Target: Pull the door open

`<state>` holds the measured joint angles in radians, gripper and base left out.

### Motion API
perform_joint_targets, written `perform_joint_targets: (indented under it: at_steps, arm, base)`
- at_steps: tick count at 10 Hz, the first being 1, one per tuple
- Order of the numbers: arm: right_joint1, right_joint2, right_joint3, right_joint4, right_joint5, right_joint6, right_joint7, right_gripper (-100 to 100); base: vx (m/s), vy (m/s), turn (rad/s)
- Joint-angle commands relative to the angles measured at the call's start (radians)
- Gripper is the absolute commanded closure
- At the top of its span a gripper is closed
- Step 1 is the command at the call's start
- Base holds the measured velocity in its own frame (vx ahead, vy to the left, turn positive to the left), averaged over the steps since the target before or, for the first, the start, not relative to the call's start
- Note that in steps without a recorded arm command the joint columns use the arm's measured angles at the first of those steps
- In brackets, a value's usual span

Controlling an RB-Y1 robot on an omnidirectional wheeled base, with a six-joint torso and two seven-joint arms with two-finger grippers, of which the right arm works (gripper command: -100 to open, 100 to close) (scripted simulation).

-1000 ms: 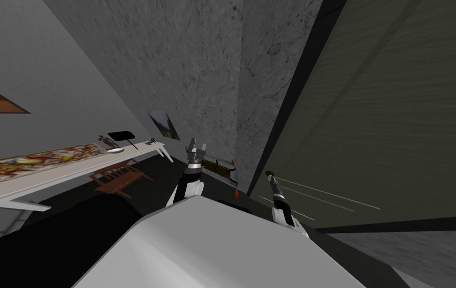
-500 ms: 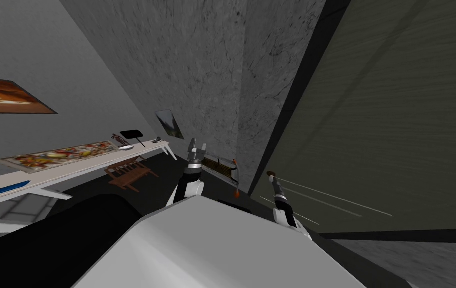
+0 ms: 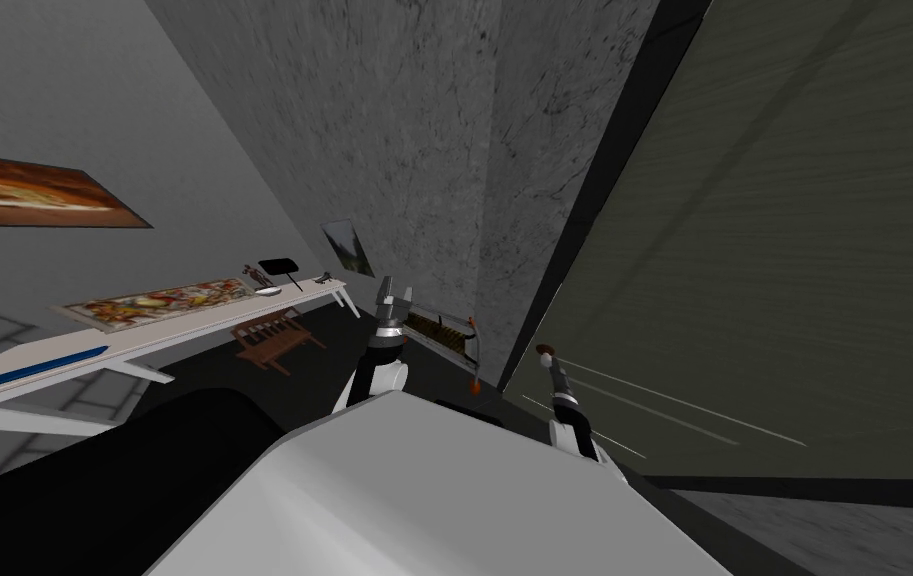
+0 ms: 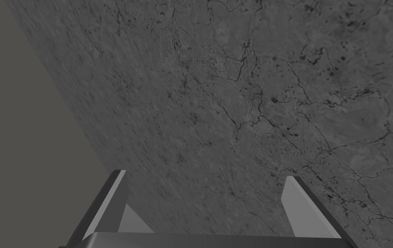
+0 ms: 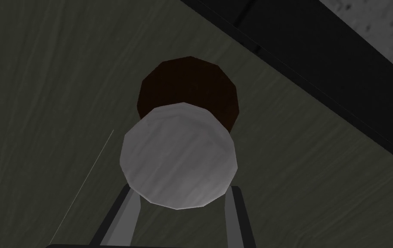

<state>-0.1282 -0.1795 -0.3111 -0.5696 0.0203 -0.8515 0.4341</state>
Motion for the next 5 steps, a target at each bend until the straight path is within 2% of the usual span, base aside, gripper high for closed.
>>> perform_joint_targets:
  at_steps: [1, 2, 3, 5]
  arm:
    - [0.021, 0.024, 0.016, -0.033, 0.005, 0.025, -0.018, 100]
    - [0.021, 0.024, 0.016, -0.033, 0.005, 0.025, -0.018, 100]
    - [0.027, 0.022, 0.017, -0.038, -0.007, 0.026, -0.059, 100]
    - [0.027, 0.022, 0.017, -0.038, -0.007, 0.026, -0.059, 100]
  base:
    - [-0.015, -0.009, 0.024]
    - [0.000, 0.000, 0.000]
    - [-0.020, -0.006, 0.048]
    - [-0.015, -0.009, 0.041]
